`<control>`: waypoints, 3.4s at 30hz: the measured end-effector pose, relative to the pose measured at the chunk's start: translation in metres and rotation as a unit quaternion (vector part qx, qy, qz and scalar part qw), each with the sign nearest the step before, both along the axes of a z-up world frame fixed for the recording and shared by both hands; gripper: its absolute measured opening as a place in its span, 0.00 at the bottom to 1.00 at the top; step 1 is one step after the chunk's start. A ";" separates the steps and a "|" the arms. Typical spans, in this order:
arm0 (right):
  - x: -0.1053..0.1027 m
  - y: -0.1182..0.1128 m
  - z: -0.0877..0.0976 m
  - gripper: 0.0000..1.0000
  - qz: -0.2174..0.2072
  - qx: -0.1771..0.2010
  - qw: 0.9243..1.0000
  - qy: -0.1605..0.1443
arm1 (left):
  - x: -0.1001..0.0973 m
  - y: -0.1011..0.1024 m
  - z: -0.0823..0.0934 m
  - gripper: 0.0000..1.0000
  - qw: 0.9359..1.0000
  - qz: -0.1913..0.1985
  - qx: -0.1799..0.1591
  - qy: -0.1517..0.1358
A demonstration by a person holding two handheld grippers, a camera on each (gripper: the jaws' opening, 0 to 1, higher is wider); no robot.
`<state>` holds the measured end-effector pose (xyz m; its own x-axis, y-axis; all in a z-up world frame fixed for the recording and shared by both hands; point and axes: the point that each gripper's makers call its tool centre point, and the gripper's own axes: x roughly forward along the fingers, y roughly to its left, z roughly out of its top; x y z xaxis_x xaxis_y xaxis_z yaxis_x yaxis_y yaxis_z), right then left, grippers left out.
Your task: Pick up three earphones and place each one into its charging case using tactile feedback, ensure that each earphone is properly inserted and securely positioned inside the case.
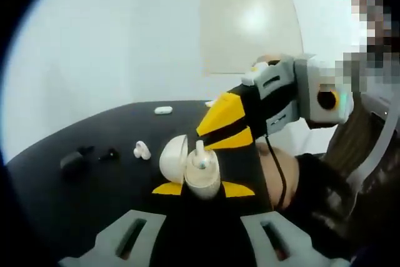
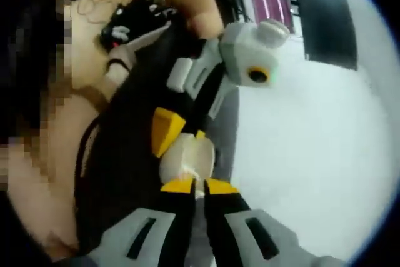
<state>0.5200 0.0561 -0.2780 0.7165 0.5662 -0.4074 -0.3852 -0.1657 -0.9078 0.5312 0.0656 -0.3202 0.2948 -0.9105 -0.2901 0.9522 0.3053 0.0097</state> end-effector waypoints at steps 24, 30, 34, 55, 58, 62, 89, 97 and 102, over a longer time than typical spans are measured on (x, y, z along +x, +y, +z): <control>0.008 0.013 -0.030 0.25 0.108 0.305 0.745 0.583 | -0.001 -0.002 0.002 0.18 1.000 -0.002 0.003 -0.015; -0.001 0.007 -0.024 0.22 0.128 0.303 0.744 0.582 | -0.002 -0.001 0.003 0.18 1.000 -0.002 0.003 -0.013; -0.002 -0.008 -0.023 0.22 0.122 0.302 0.747 0.579 | -0.002 -0.001 0.004 0.18 1.000 -0.004 0.000 -0.011; 0.001 -0.006 -0.030 0.22 0.132 0.328 0.758 0.548 | 0.087 0.049 0.072 0.20 0.910 0.270 -0.181 0.257; 0.004 -0.005 -0.030 0.22 0.129 0.332 0.759 0.545 | 0.090 0.024 0.068 0.13 0.922 0.271 -0.113 0.252; 0.008 -0.002 -0.030 0.22 0.121 0.338 0.757 0.546 | 0.096 -0.006 0.043 0.15 0.931 0.285 0.012 0.229; 0.016 -0.005 -0.034 0.22 0.111 0.346 0.769 0.526 | 0.087 -0.016 0.025 0.03 0.939 0.281 0.097 0.172; 0.016 -0.007 -0.034 0.22 0.111 0.346 0.768 0.528 | 0.044 -0.003 0.101 0.04 0.986 0.091 0.135 0.038; 0.016 -0.006 -0.033 0.22 0.111 0.346 0.769 0.527 | 0.009 -0.002 0.102 0.03 0.987 -0.025 0.156 0.042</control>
<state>0.5361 0.0496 -0.3115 0.0494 0.9689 -0.2425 -0.9988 0.0480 -0.0117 0.5402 0.0635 -0.2177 0.2157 -0.7861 -0.5793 0.9673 0.2530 0.0168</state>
